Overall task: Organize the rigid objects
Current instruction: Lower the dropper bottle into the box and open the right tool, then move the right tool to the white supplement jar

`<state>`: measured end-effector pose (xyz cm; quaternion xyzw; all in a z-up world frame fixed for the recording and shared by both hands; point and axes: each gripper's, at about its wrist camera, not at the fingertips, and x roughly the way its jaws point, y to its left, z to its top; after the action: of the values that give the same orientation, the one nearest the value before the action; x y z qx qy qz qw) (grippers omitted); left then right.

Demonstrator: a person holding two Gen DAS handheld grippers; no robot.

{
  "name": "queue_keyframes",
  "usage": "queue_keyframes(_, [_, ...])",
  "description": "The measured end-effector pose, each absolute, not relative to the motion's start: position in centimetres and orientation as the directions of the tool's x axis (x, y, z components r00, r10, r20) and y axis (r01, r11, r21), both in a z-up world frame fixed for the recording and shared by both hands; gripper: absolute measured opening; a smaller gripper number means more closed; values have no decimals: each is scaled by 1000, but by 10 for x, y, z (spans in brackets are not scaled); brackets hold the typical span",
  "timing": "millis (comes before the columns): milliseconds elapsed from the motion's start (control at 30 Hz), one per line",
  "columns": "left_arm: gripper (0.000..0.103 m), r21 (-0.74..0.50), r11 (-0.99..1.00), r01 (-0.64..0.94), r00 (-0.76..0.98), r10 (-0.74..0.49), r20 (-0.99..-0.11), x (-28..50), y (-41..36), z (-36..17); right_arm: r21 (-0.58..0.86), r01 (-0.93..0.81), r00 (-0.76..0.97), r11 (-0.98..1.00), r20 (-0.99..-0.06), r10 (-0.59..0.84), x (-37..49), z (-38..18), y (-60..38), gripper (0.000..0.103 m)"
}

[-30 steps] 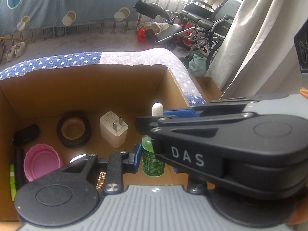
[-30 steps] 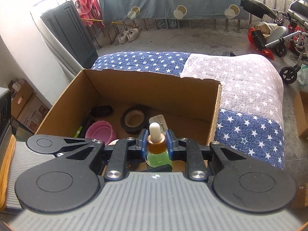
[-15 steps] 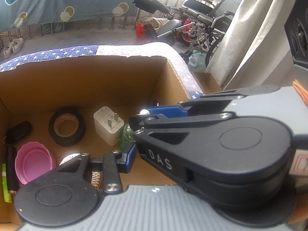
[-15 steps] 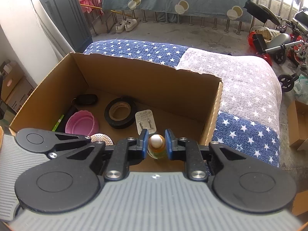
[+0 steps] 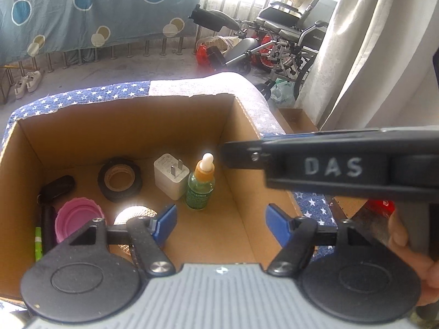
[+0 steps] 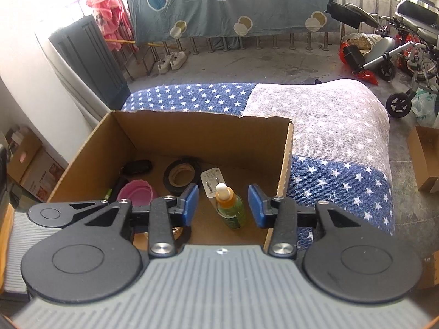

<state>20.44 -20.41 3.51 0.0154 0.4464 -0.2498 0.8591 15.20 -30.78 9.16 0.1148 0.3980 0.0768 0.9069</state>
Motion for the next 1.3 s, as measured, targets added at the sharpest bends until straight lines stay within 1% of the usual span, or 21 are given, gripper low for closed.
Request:
queue_keyframes(167, [77, -197, 856, 479, 501, -451, -739, 162, -175, 61, 373, -30, 742, 927, -613, 270, 91, 120, -311, 47])
queue_keyframes(333, [82, -183, 854, 487, 547, -462, -698, 116, -128, 83, 454, -62, 785, 889, -528, 324, 35, 134, -298, 51])
queue_keyframes(400, [82, -167, 867, 469, 580, -445, -682, 99, -103, 90, 481, -82, 793, 873, -499, 350, 16, 135, -284, 54])
queue_keyframes(500, [83, -142, 891, 431, 623, -408, -668, 81, -67, 97, 521, -117, 792, 846, -465, 396, -2, 134, -260, 56])
queue_keyframes(633, [83, -107, 928, 357, 675, -335, -657, 70, -24, 102, 574, -164, 768, 802, -436, 469, -8, 130, -224, 59])
queue_keyframes(733, [84, -86, 942, 324, 693, -299, -656, 68, 0, 101, 605, -205, 732, 770, -428, 531, 0, 126, -189, 59])
queue_keyframes(767, [86, -85, 944, 320, 693, -294, -658, 69, 6, 99, 611, -216, 721, 761, -425, 547, 3, 125, -179, 60])
queue_keyframes(867, [87, -91, 943, 321, 667, -294, -684, 76, 17, 85, 618, -235, 694, 751, -435, 574, 16, 120, -149, 64])
queue_keyframes(1067, [87, -62, 940, 335, 619, -269, -738, 92, 15, 42, 603, -165, 652, 780, -526, 545, 45, 90, -118, 65])
queue_keyframes(1233, [85, -50, 947, 318, 622, -248, -743, 103, 7, 21, 608, -97, 635, 788, -571, 519, 66, 66, -114, 65])
queue_keyframes(1300, [82, -59, 946, 317, 620, -254, -742, 107, 5, 16, 604, -86, 631, 792, -582, 513, 74, 58, -114, 65])
